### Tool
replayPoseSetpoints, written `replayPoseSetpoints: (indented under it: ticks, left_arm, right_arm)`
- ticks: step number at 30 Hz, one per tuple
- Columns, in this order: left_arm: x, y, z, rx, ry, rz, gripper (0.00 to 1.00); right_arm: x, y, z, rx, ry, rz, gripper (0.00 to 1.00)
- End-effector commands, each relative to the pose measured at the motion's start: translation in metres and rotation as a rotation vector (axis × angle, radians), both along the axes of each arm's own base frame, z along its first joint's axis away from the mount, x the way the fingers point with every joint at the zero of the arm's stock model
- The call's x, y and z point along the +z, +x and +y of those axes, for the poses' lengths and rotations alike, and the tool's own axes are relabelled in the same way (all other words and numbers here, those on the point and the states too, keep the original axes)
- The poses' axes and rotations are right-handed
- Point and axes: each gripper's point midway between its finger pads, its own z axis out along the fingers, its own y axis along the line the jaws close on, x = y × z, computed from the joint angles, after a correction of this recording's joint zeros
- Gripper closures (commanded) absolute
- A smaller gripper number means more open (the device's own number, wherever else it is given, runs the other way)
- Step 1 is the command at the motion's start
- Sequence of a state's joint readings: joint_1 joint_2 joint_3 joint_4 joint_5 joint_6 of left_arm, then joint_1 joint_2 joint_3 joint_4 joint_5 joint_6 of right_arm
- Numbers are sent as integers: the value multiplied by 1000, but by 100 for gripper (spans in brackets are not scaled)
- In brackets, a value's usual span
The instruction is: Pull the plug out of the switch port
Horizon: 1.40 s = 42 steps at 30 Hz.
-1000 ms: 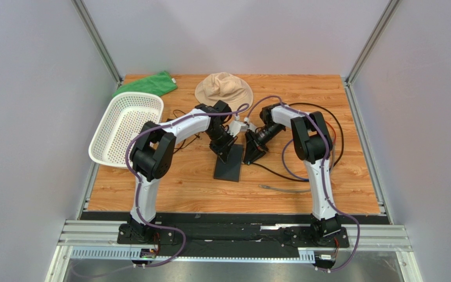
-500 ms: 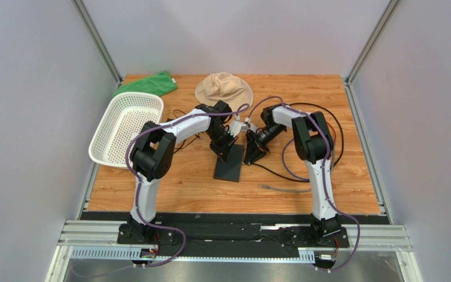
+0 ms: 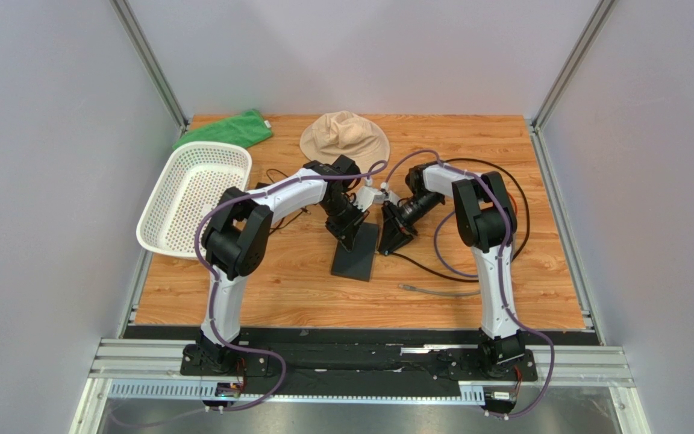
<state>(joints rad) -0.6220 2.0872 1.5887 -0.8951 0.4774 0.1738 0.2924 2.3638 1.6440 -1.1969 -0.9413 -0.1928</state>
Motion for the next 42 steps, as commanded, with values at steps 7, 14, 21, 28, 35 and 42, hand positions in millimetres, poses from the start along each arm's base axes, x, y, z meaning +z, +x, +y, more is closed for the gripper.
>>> replayPoseSetpoints:
  ticks: [7, 14, 21, 28, 35, 42]
  left_arm:
    - [-49, 7, 33, -19, 190, -29, 100]
    - [-51, 7, 36, -20, 205, -35, 100]
    - [-46, 7, 34, -27, 203, -39, 100]
    - [47, 13, -9, -38, -73, -115, 100]
    - [37, -6, -7, -47, -81, -69, 90]
    - [6, -4, -20, -67, -40, -7, 92]
  right_arm:
    - [-60, -31, -83, 151, -404, 56, 100]
    - [-46, -34, -89, 181, -407, 89, 100]
    - [-40, -24, -96, 182, -456, 16, 100]
    - [-37, -5, -83, 166, -394, -41, 100]
    - [-42, 14, -52, 156, -351, -97, 100]
    - [-44, 20, -29, 158, -303, -110, 100]
